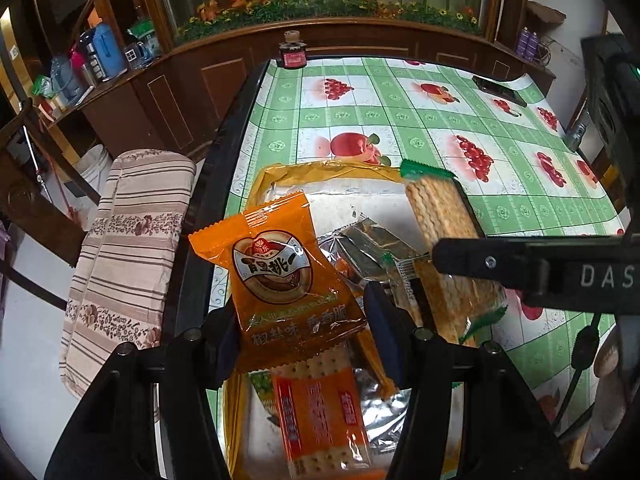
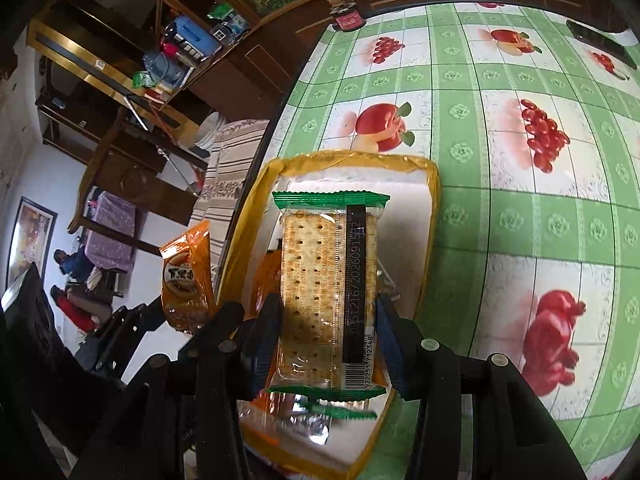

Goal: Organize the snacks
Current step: 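Lower both held snacks into the white tray and open both tools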

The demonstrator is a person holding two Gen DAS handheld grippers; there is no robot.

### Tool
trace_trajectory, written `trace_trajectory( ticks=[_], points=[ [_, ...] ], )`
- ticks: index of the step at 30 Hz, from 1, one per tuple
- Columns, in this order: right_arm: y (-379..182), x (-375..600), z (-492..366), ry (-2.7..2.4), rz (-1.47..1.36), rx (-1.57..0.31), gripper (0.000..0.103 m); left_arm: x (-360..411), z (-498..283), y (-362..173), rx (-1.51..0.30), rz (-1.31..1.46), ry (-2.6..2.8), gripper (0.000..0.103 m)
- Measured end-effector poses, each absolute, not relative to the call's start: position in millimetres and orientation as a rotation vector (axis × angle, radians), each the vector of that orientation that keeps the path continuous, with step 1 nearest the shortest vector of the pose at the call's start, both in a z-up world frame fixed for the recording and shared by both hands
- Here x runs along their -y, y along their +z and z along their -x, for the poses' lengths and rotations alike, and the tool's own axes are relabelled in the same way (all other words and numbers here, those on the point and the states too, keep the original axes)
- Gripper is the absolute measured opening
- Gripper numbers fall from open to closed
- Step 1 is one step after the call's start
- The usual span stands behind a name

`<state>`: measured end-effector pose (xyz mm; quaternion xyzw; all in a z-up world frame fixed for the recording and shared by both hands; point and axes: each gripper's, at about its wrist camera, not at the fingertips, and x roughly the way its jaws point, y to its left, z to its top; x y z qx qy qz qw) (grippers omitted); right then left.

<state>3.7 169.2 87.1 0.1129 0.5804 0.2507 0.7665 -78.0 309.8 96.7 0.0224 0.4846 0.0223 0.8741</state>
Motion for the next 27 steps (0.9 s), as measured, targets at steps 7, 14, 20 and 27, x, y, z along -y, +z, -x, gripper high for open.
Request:
trace_trajectory(
  ticks=[7, 14, 20, 27],
  points=[
    [84, -180, -16, 0.512, -0.231, -1.257, 0.048, -317, 68, 87, -1.027, -0.033, 0.030, 0.056],
    [76, -189, -27, 0.487, -0.223, -1.265, 0.048, -323, 59, 78, -1.046, -0.025, 0.027, 0.056],
    [71, -194, -33, 0.478, -0.214, -1.271, 0.048, -327, 54, 68, -1.067, -0.017, 0.034, 0.056],
    [67, -197, -38, 0.471, -0.207, -1.276, 0.048, -330, 51, 63, -1.073, -0.010, 0.041, 0.056]
  ],
)
